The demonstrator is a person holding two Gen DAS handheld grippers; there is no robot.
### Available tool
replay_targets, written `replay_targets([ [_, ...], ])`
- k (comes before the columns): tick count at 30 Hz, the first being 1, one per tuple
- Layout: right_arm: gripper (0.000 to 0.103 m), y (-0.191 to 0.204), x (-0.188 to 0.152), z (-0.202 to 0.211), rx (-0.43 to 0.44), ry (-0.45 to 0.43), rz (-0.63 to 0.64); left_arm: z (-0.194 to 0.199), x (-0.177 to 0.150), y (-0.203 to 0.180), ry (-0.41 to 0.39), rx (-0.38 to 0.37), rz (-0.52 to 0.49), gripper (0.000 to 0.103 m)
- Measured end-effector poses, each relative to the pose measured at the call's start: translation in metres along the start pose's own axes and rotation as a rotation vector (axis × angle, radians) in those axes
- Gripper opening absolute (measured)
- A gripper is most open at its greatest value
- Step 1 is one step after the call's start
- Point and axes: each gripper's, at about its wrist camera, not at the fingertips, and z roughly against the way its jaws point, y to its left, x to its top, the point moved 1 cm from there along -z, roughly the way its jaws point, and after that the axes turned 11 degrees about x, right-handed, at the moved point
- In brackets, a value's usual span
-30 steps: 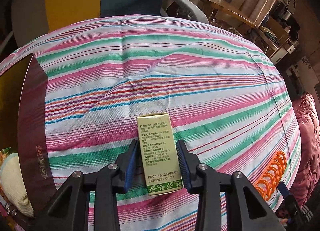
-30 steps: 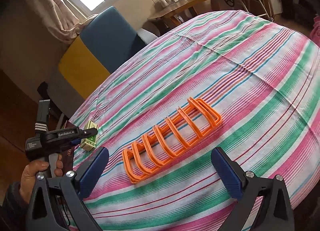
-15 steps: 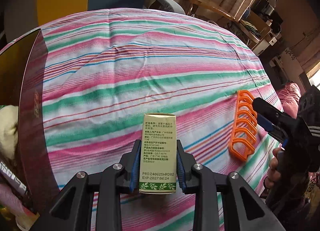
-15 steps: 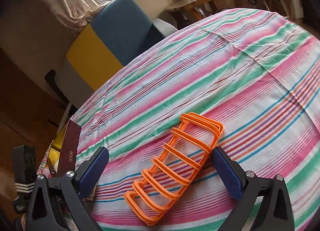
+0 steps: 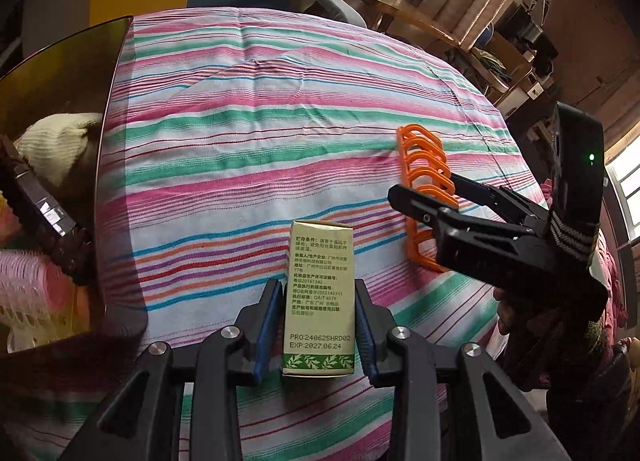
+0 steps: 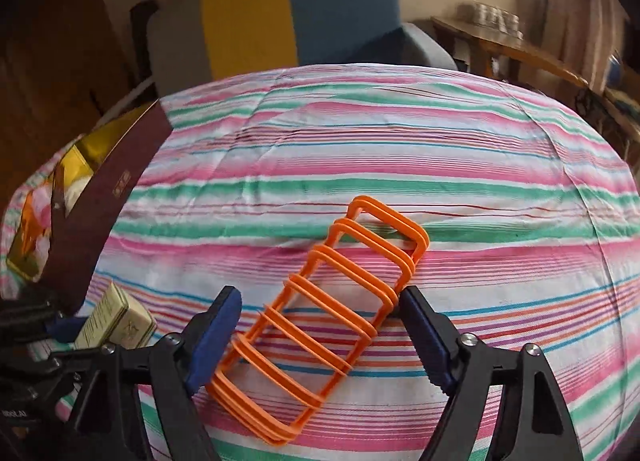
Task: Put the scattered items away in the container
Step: 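Lower right tool and close right gripper on the orange rack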
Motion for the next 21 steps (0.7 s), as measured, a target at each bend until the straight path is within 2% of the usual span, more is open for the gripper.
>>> replay_targets([
  [4,0.068,0.026,-0.009,-0.007,0.018,0.072,0.171,0.005,-0.01,0.002,-0.011,-0.009,-0.016,0.039],
  [6,0.067,0.024,-0.017,-0.001,0.027,0.086,0.181,0.007,-0.014,0.002,-0.019,-0.008,-0.029,0.04],
  [9,0.071,0.017,-0.025,0.012,0.037,0.086,0.13,0.008,-0.016,0.005,-0.025,-0.018,-0.023,0.041],
  [10,0.078,0.014,-0.027,0.017,0.043,0.077,0.097,0.009,-0.016,0.006,-0.03,-0.021,-0.018,0.043],
  [12,0.086,0.012,-0.029,0.027,0.045,0.05,0.042,0.012,-0.016,0.008,-0.046,-0.024,-0.012,0.048],
  [16,0.09,0.015,-0.028,0.035,0.019,0.002,-0.035,0.017,-0.017,0.011,-0.072,-0.022,-0.02,0.05],
  [21,0.09,0.024,-0.02,0.018,-0.065,0.007,-0.078,0.022,-0.024,0.011,-0.083,-0.04,-0.047,0.05],
])
